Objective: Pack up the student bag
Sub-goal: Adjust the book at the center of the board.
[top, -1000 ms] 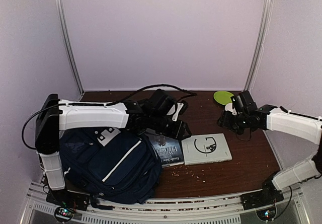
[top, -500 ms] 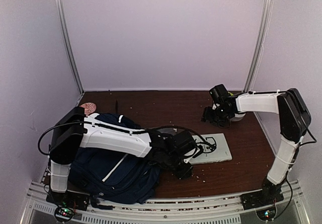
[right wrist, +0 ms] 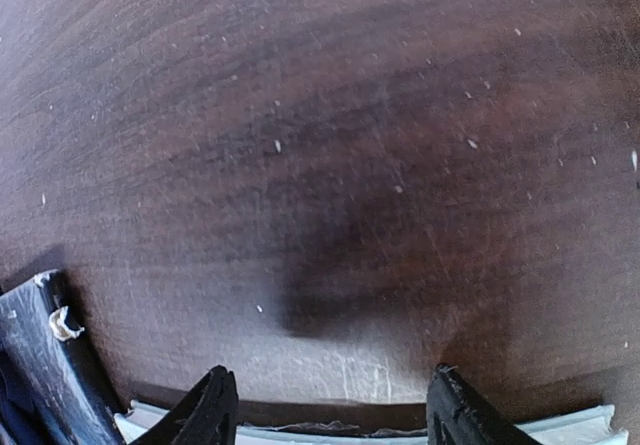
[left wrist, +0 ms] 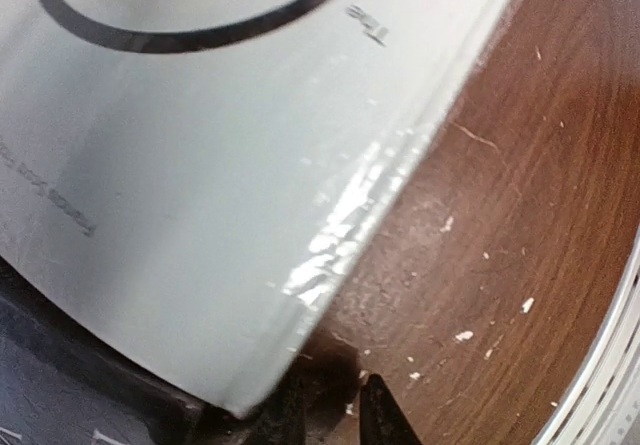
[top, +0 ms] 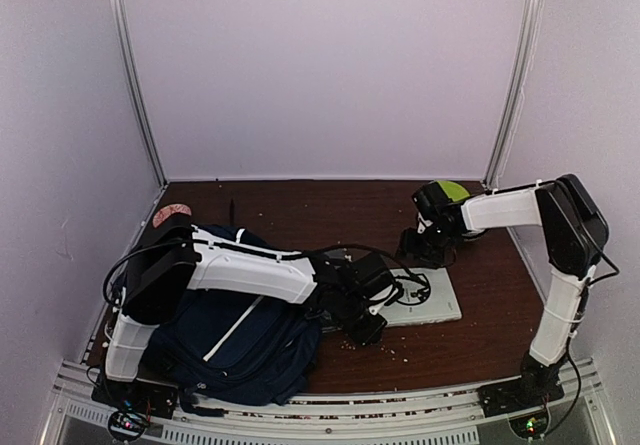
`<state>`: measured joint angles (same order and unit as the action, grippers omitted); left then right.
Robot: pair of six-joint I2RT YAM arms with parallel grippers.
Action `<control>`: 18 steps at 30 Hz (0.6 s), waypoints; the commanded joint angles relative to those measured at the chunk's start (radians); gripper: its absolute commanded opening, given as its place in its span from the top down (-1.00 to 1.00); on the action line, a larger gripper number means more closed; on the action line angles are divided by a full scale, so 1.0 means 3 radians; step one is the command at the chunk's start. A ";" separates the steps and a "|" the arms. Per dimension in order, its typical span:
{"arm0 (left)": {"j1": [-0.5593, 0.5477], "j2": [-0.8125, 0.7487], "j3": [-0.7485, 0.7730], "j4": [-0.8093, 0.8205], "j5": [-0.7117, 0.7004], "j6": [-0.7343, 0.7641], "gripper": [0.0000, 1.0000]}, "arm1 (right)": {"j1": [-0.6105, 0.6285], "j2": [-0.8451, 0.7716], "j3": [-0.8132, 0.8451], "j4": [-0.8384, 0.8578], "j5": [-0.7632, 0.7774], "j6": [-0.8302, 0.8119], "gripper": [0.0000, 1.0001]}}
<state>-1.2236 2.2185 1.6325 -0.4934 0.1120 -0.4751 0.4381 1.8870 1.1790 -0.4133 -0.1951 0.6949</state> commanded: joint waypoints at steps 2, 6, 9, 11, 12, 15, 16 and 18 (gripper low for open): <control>0.0198 0.0028 -0.0008 0.0230 0.0163 -0.0162 0.27 | 0.0024 -0.0307 -0.0662 0.0163 -0.0191 0.0177 -0.28; 0.0267 0.0123 0.0209 0.0289 0.0304 -0.0188 0.22 | 0.0093 -0.0680 -0.1223 0.0417 -0.0216 0.0368 -0.28; 0.0277 0.0211 0.0426 0.0263 0.0359 -0.0202 0.14 | 0.0157 -0.1022 -0.1564 0.0563 -0.0181 0.0532 -0.28; 0.0286 0.0280 0.0577 0.0241 0.0382 -0.0219 0.10 | 0.0199 -0.1244 -0.1768 0.0662 -0.0147 0.0662 -0.28; 0.0299 0.0315 0.0642 0.0234 0.0401 -0.0232 0.09 | 0.0225 -0.1360 -0.1860 0.0706 -0.0130 0.0726 -0.28; 0.0357 0.0388 0.0759 0.0316 0.0463 -0.0321 0.07 | 0.0334 -0.1645 -0.2110 0.0835 -0.0091 0.0945 -0.28; 0.0391 0.0407 0.0776 0.0366 0.0490 -0.0367 0.06 | 0.0387 -0.1722 -0.2176 0.0869 -0.0073 0.1021 -0.28; 0.0458 0.0442 0.0809 0.0457 0.0544 -0.0443 0.04 | 0.0565 -0.1844 -0.2284 0.0953 -0.0039 0.1159 -0.27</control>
<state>-1.1595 2.3196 1.8145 -0.5476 0.2962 -0.5632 0.5026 1.3819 0.5747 -0.1127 -0.1192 0.8928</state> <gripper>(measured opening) 0.470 0.638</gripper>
